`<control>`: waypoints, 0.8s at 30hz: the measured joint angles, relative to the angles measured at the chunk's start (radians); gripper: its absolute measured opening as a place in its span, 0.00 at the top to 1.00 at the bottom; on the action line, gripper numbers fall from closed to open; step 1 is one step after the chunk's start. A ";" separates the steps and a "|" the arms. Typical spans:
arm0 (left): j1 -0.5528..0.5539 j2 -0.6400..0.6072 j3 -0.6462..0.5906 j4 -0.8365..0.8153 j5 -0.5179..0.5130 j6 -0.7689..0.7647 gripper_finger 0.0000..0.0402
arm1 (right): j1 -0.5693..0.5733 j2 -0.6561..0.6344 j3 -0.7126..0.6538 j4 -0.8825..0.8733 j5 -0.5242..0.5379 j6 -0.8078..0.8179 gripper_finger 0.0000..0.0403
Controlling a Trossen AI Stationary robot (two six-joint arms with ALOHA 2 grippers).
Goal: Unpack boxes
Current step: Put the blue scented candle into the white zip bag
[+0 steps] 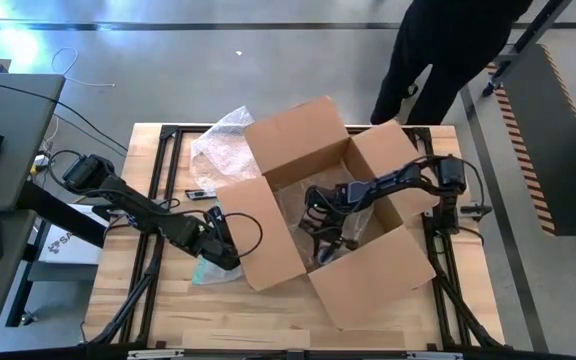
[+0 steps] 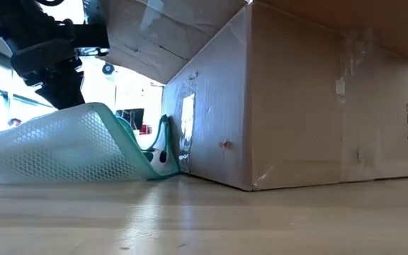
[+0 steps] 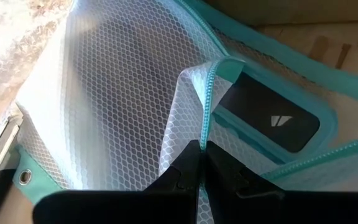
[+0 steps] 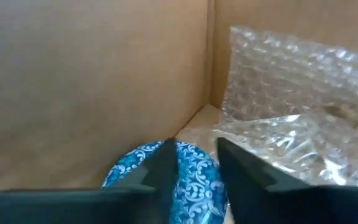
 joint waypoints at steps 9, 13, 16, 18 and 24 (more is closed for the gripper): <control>0.001 0.000 0.000 -0.004 0.016 0.019 1.00 | -0.030 -0.117 -0.007 0.005 0.179 0.240 1.00; 0.001 0.000 0.000 -0.004 0.016 0.023 1.00 | -0.067 -0.182 -0.010 -0.023 0.367 0.252 1.00; 0.001 0.000 0.000 -0.004 0.016 0.025 1.00 | -0.095 -0.223 -0.008 -0.036 0.484 0.253 1.00; 0.001 0.000 0.000 -0.004 0.016 0.025 1.00 | -0.114 -0.245 -0.008 -0.046 0.539 0.263 1.00; 0.001 0.000 0.000 -0.004 0.018 0.025 1.00 | -0.146 -0.338 -0.005 -0.081 0.551 0.273 1.00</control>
